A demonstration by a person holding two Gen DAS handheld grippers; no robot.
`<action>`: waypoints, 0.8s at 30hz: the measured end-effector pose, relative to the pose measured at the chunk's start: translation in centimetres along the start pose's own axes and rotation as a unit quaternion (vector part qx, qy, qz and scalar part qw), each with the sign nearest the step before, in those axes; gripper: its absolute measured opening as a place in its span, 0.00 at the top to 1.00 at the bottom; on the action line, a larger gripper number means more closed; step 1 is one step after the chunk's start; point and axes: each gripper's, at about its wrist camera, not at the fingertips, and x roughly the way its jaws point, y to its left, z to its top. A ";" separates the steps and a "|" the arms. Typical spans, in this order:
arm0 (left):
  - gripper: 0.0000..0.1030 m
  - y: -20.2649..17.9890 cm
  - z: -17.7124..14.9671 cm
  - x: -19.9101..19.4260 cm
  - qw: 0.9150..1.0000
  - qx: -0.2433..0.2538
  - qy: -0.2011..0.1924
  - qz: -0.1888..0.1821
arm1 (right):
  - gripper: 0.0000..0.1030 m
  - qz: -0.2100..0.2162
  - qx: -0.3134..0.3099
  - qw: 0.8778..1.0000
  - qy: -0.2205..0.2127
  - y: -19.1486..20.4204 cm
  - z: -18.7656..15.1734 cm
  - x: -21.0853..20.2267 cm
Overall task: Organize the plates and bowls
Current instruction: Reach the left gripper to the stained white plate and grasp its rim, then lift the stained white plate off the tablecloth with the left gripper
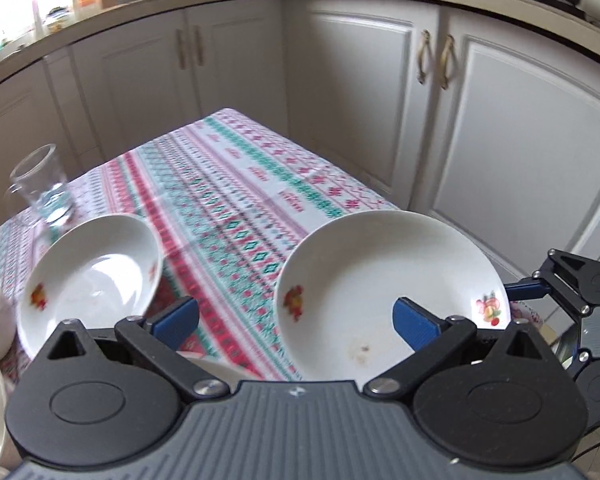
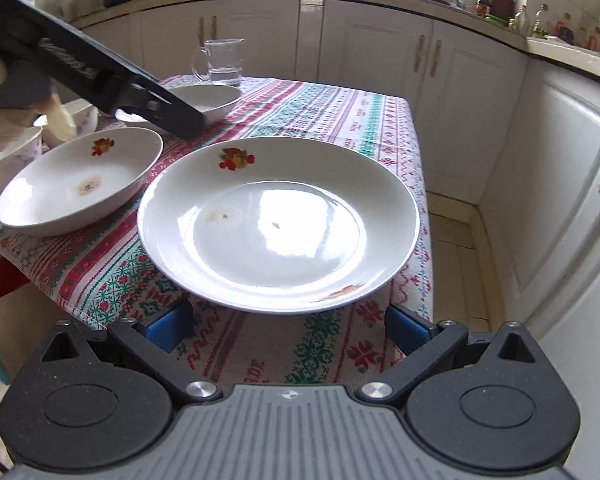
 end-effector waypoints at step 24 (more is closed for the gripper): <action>0.34 0.6 2.7 8.9 0.986 0.017 0.122 -0.111 | 0.00 0.066 -0.046 0.995 -0.058 -2.1 -0.5 1.0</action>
